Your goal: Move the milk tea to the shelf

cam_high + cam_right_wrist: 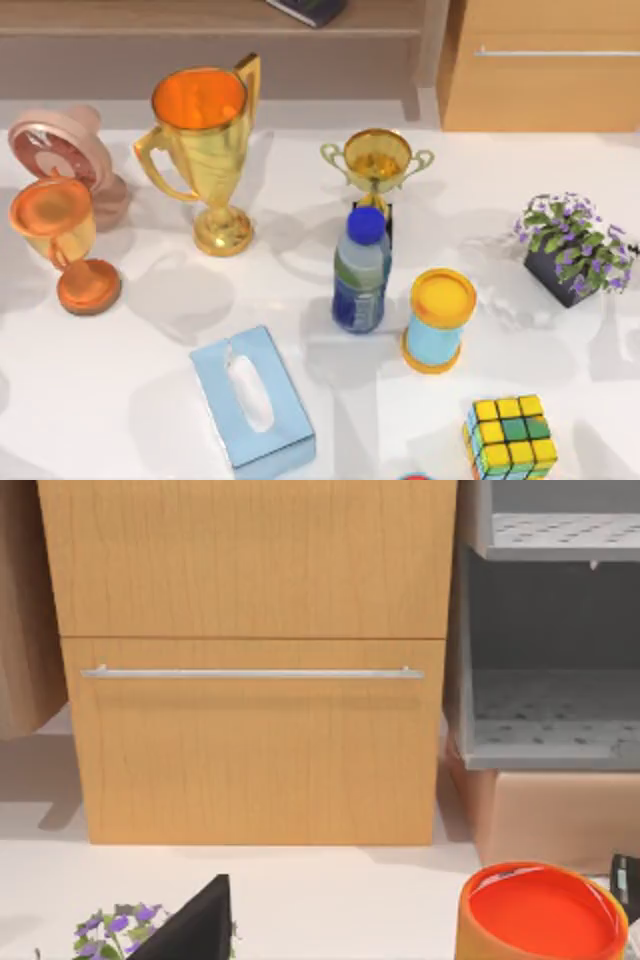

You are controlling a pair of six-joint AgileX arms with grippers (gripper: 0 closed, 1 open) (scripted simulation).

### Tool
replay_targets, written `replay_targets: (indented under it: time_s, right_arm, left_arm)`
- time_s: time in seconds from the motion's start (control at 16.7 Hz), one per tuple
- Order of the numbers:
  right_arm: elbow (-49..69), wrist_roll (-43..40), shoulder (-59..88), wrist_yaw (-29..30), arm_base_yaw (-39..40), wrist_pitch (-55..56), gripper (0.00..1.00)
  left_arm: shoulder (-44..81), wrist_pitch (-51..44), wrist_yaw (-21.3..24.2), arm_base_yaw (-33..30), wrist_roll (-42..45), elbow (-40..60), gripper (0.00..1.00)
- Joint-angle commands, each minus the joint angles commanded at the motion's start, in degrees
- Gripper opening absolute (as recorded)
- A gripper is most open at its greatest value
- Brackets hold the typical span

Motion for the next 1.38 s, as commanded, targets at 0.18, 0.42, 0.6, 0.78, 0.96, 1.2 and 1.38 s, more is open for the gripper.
replay_targets:
  time_s: [0.18, 0.42, 0.6, 0.78, 0.96, 1.2, 1.38]
  right_arm:
    - [0.00, 0.00, 0.00, 0.00, 0.00, 0.00, 1.00]
    - [0.00, 0.00, 0.00, 0.00, 0.00, 0.00, 1.00]
    - [0.00, 0.00, 0.00, 0.00, 0.00, 0.00, 1.00]
    - [0.00, 0.00, 0.00, 0.00, 0.00, 0.00, 1.00]
    - [0.00, 0.00, 0.00, 0.00, 0.00, 0.00, 1.00]
    - [0.00, 0.00, 0.00, 0.00, 0.00, 0.00, 1.00]
    - [0.00, 0.00, 0.00, 0.00, 0.00, 0.00, 1.00]
  left_arm:
    - [-1.81, -1.76, -0.01, -0.01, 0.01, -0.09, 0.00]
    - [-2.14, -2.17, -0.03, 0.00, 0.10, -0.04, 0.00]
    - [-3.75, -2.26, -0.50, -0.70, -0.24, 1.15, 0.00]
    - [-8.52, -4.83, -2.42, -3.52, -1.47, 3.44, 0.00]
    - [-14.16, -9.82, -5.62, -8.16, -3.11, 6.25, 0.00]
    - [-20.13, -18.94, -11.91, -15.89, -5.03, 11.47, 0.00]
    - [-21.92, -26.86, -17.95, -22.14, -5.81, 16.42, 0.00]
